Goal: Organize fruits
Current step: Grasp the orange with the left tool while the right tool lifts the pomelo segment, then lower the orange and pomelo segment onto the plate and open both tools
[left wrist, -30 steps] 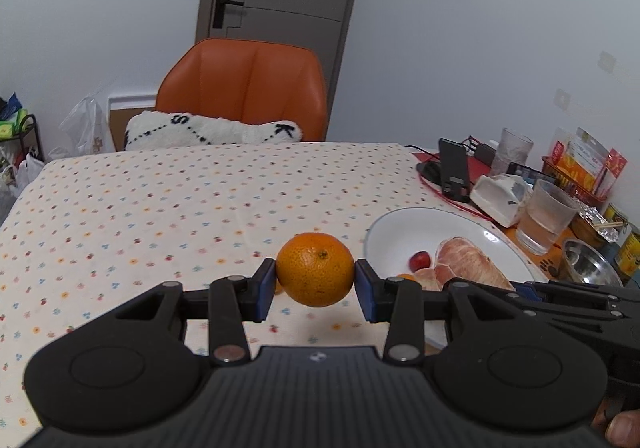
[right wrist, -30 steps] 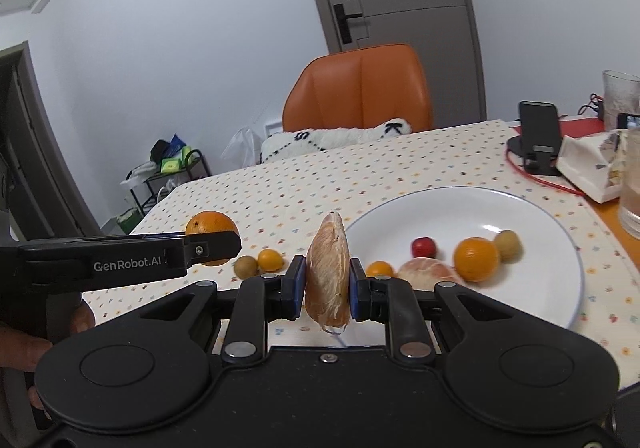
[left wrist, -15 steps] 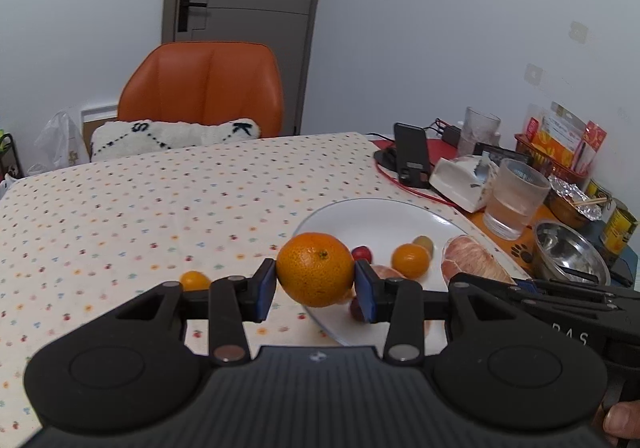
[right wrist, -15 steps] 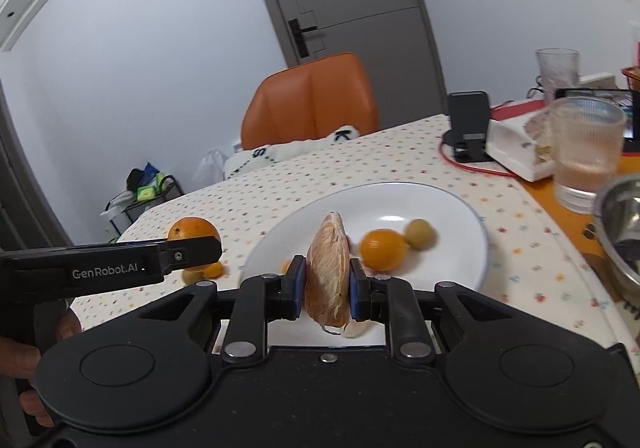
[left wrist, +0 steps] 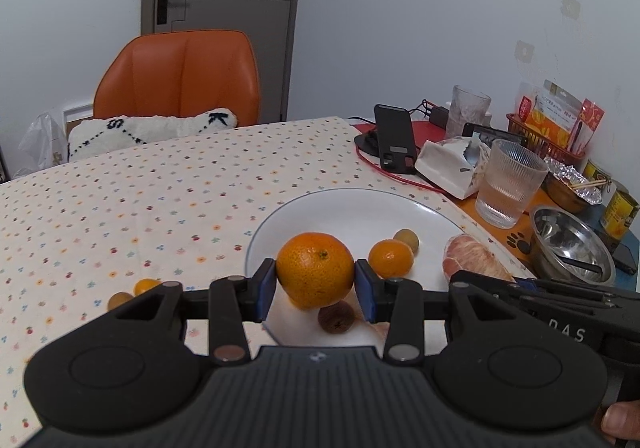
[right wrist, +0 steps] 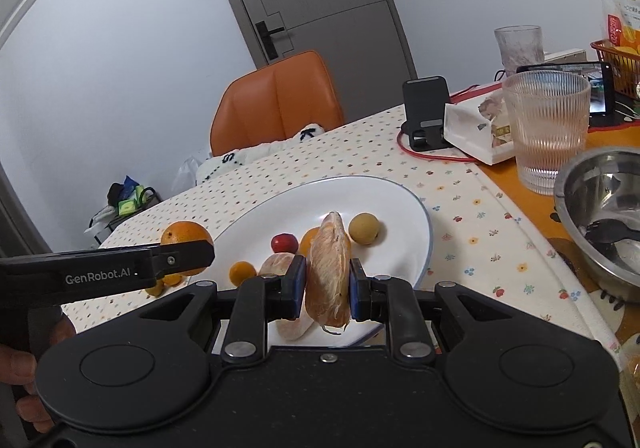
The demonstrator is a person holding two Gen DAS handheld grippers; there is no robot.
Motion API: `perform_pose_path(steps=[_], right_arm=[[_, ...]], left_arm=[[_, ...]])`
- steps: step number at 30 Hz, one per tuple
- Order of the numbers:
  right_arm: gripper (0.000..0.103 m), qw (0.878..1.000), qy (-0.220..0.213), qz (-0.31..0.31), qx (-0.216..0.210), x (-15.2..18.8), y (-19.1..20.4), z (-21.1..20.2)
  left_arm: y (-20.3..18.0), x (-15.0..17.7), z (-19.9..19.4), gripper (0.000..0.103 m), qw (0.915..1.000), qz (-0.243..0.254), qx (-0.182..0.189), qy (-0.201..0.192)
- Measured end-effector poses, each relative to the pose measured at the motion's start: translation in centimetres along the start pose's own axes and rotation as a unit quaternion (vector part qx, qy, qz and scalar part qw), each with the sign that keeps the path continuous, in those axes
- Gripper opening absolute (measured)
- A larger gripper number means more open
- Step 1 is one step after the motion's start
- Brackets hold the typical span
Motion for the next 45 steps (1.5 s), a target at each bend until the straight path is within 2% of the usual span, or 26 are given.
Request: perform_pose_path(steps=[4, 5, 6, 9, 19, 28, 33, 37, 40, 45], right_arm=[[0.021, 1.000, 0.000, 0.003, 0.005, -0.1, -0.5, 0.5], [0.022, 1.000, 0.000, 0.003, 0.006, -0.1, -0.5, 0.6], [0.028, 1.000, -0.001, 0.005, 0.005, -0.2, -0.6, 0.6], [0.030, 1.000, -0.009, 0.010, 0.003, -0.3, -0.8, 0.2], [0.031, 1.000, -0.006, 0.010, -0.002, -0.1, -0.4, -0.7], [0.040, 1.000, -0.008, -0.003, -0.007, -0.4, 1.8, -1.2], [0.051, 1.000, -0.009, -0.014, -0.010, -0.5, 3.2, -1.4], [0.059, 1.000, -0.012, -0.020, -0.009, -0.5, 4.2, -1.4], [0.070, 1.000, -0.017, -0.024, -0.006, -0.6, 4.8, -1.5], [0.097, 0.999, -0.028, -0.035, 0.005, -0.6, 5.8, -1.7]], left_arm=[[-0.9, 0.0, 0.7, 0.041, 0.9999, 0.005, 0.009, 0.004], [-1.1, 0.0, 0.9, 0.041, 0.9999, 0.006, 0.011, 0.005], [-1.3, 0.1, 1.0, 0.041, 0.9999, 0.006, 0.014, 0.007], [-1.9, 0.4, 1.2, 0.041, 0.9996, 0.012, 0.020, 0.017], [-1.0, 0.1, 0.0, 0.045, 0.9999, 0.006, 0.007, 0.007], [1.3, 0.3, -2.1, 0.062, 0.9999, 0.001, -0.011, 0.001], [2.8, 0.3, -3.3, 0.077, 0.9996, -0.003, -0.028, -0.009], [4.2, 0.3, -4.1, 0.080, 0.9991, -0.014, -0.038, -0.013], [5.4, 0.5, -4.6, 0.082, 0.9986, -0.025, -0.046, -0.012], [7.2, 0.9, -5.5, 0.086, 0.9978, -0.035, -0.055, -0.014]])
Point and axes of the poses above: each gripper's, at about its wrist camera, not at the fingertips, and z roughly the way its jaws point, y to its left, x to its underside, the point moved 7 cm from there along z, roughly the way its jaws point, and after that the axes turned 4 degrees about -y, right-handed, at the moved point
